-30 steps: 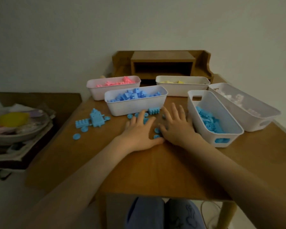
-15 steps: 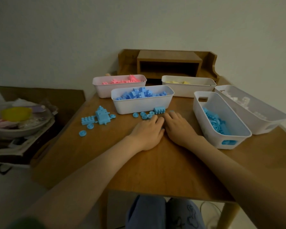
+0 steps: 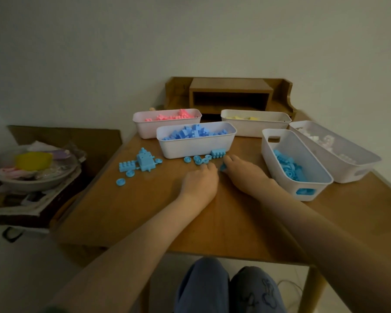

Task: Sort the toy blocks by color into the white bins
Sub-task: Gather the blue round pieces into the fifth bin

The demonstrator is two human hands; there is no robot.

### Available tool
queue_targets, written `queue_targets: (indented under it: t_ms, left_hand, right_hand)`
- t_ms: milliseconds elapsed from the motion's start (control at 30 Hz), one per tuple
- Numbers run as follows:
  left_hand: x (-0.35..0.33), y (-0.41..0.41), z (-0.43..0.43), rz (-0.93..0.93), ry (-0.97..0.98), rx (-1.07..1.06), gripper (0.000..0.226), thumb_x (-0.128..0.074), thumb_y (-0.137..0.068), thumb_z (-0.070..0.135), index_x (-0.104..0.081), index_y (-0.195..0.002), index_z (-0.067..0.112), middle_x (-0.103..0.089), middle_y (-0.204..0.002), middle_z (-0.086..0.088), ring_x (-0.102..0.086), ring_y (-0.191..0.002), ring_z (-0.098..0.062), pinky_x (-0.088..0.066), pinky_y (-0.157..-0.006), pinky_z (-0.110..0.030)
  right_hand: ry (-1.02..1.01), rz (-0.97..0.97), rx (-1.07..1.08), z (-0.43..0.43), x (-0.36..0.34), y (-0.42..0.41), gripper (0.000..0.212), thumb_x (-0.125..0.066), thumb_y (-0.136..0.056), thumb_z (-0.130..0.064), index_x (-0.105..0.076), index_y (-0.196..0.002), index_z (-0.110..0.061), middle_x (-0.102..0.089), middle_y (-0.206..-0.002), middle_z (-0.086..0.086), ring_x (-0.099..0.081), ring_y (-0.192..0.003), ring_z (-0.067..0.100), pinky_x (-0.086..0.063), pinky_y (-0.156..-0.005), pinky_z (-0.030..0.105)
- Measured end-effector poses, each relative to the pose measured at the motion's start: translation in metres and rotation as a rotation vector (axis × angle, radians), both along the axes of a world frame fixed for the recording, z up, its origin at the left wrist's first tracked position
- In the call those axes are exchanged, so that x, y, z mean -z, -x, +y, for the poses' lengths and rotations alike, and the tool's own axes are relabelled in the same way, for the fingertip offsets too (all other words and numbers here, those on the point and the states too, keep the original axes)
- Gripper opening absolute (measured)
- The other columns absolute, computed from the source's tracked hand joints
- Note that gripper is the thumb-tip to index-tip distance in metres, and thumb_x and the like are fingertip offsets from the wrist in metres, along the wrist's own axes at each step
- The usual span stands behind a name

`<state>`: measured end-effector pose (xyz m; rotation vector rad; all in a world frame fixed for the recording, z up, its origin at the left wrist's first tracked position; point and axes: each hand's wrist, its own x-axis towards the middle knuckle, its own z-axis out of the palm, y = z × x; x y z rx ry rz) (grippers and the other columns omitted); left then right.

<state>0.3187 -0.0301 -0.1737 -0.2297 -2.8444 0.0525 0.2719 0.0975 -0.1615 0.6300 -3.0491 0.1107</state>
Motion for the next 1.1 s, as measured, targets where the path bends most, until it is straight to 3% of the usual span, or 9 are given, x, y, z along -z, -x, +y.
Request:
queue_targets:
  t_ms: [133,300,433,533,633,733,833,933,1100]
  left_hand:
    - [0.001,0.004,0.003,0.004,0.049,-0.008,0.029,-0.030,-0.102,0.020,-0.045,-0.121,0.005,-0.060,-0.115,-0.013,-0.065,-0.089,-0.027,-0.038,-0.060,-0.031]
    - [0.004,0.008,0.002,0.024,0.095,0.006,0.028,-0.030,-0.102,0.024,-0.052,-0.110,0.008,-0.065,-0.103,-0.009,-0.066,-0.080,-0.021,-0.039,-0.053,-0.027]
    - [0.003,0.009,0.003,-0.001,0.041,-0.022,0.031,-0.028,-0.103,0.026,-0.052,-0.110,0.007,-0.066,-0.100,-0.010,-0.066,-0.081,-0.022,-0.043,-0.056,-0.028]
    - [-0.001,0.015,0.005,-0.093,-0.014,-0.076,0.030,-0.028,-0.103,0.021,-0.053,-0.113,0.006,-0.066,-0.104,-0.012,-0.065,-0.088,-0.025,-0.043,-0.062,-0.031]
    - [-0.010,0.023,0.011,-0.240,0.055,-0.093,0.026,-0.034,-0.100,0.013,-0.053,-0.117,0.007,-0.060,-0.116,-0.012,-0.061,-0.099,-0.025,-0.043,-0.067,-0.032]
    - [-0.022,0.029,0.017,-0.323,0.064,-0.116,0.028,-0.038,-0.097,0.007,-0.052,-0.122,0.006,-0.056,-0.124,-0.013,-0.057,-0.106,-0.026,-0.043,-0.073,-0.032]
    - [-0.039,0.036,0.030,-0.389,-0.028,-0.170,0.027,-0.044,-0.096,0.008,-0.054,-0.121,0.003,-0.055,-0.124,-0.015,-0.056,-0.108,-0.027,-0.045,-0.080,-0.032]
    - [-0.066,0.034,0.055,-0.224,-0.266,-0.014,0.031,-0.034,-0.100,0.016,-0.059,-0.106,-0.001,-0.061,-0.111,-0.018,-0.058,-0.101,-0.032,-0.045,-0.079,-0.036]
    - [-0.097,0.037,0.124,0.167,-0.180,0.266,0.018,-0.041,-0.099,0.014,-0.049,-0.113,0.005,-0.062,-0.097,-0.011,-0.062,-0.083,-0.025,-0.044,-0.062,-0.030]
  right_hand:
    - [0.031,-0.003,0.078,0.004,-0.012,-0.014,0.032,-0.046,-0.096,-0.022,-0.038,-0.126,-0.015,-0.055,-0.121,0.009,-0.060,-0.103,0.025,-0.054,-0.083,0.040]
    - [0.286,0.090,0.150,0.031,-0.047,-0.024,0.021,-0.044,-0.098,-0.028,-0.050,-0.113,-0.015,-0.059,-0.104,0.002,-0.056,-0.089,0.015,-0.049,-0.080,0.031]
    - [0.267,0.194,0.331,0.075,-0.073,-0.016,0.020,-0.040,-0.099,-0.029,-0.052,-0.105,-0.014,-0.061,-0.089,0.006,-0.059,-0.077,0.019,-0.050,-0.070,0.034]
    - [0.201,0.012,0.550,0.091,-0.067,-0.013,0.029,-0.038,-0.099,-0.030,-0.051,-0.097,-0.004,-0.053,-0.076,0.005,-0.058,-0.081,0.017,-0.051,-0.083,0.035]
    - [0.063,-0.040,0.501,0.099,-0.049,-0.013,0.027,-0.035,-0.100,-0.025,-0.055,-0.102,-0.006,-0.059,-0.090,0.004,-0.057,-0.090,0.019,-0.046,-0.085,0.031]
    - [0.202,0.048,0.451,0.104,-0.047,-0.015,0.031,-0.032,-0.100,-0.022,-0.053,-0.123,-0.018,-0.062,-0.115,0.006,-0.059,-0.100,0.019,-0.043,-0.079,0.028]
    - [0.328,0.080,0.461,0.110,-0.053,-0.014,0.033,-0.036,-0.098,-0.016,-0.052,-0.125,-0.024,-0.058,-0.124,0.004,-0.058,-0.109,0.021,-0.050,-0.080,0.029]
    - [0.431,0.127,0.449,0.117,-0.056,-0.016,0.033,-0.037,-0.096,-0.011,-0.055,-0.121,-0.024,-0.054,-0.132,0.004,-0.055,-0.116,0.024,-0.052,-0.082,0.029]
    - [0.594,0.223,0.400,0.134,-0.060,-0.023,0.033,-0.033,-0.097,-0.008,-0.062,-0.111,-0.017,-0.058,-0.125,0.008,-0.056,-0.106,0.022,-0.039,-0.077,0.024]
